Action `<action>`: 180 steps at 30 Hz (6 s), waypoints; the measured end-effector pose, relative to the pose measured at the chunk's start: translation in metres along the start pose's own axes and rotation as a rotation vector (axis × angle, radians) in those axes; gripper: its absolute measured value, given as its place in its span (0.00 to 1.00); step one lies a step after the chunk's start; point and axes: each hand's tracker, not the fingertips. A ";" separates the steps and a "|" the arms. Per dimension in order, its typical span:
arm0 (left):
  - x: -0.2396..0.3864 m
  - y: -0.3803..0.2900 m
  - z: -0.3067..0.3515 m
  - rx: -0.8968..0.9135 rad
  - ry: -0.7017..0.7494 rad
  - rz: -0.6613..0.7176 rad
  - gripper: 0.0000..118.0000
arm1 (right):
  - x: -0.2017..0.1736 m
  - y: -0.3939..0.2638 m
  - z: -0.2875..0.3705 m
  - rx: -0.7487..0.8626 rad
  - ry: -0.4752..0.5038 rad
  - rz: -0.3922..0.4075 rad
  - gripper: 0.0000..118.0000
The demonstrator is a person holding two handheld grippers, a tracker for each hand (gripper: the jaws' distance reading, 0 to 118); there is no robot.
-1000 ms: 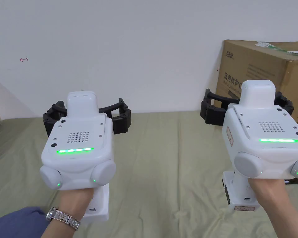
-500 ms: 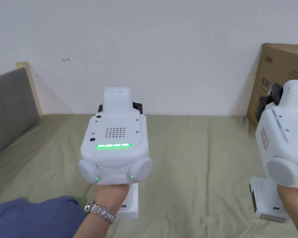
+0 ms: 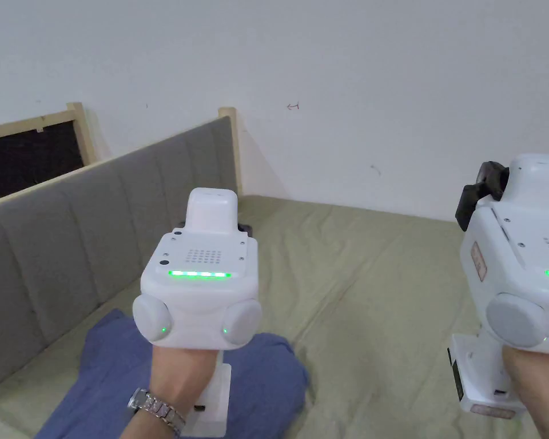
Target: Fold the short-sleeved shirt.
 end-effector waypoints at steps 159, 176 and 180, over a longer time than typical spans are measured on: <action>0.075 0.075 0.096 -0.267 -0.523 0.220 0.03 | 0.294 0.085 0.217 -0.481 -0.277 -0.208 0.08; 0.049 0.204 0.017 -0.003 -0.465 0.289 0.03 | 0.240 0.202 0.114 -0.231 -0.193 -0.096 0.08; 0.076 0.219 -0.043 -0.031 -0.472 0.301 0.03 | 0.252 0.198 0.053 -0.239 -0.205 -0.067 0.08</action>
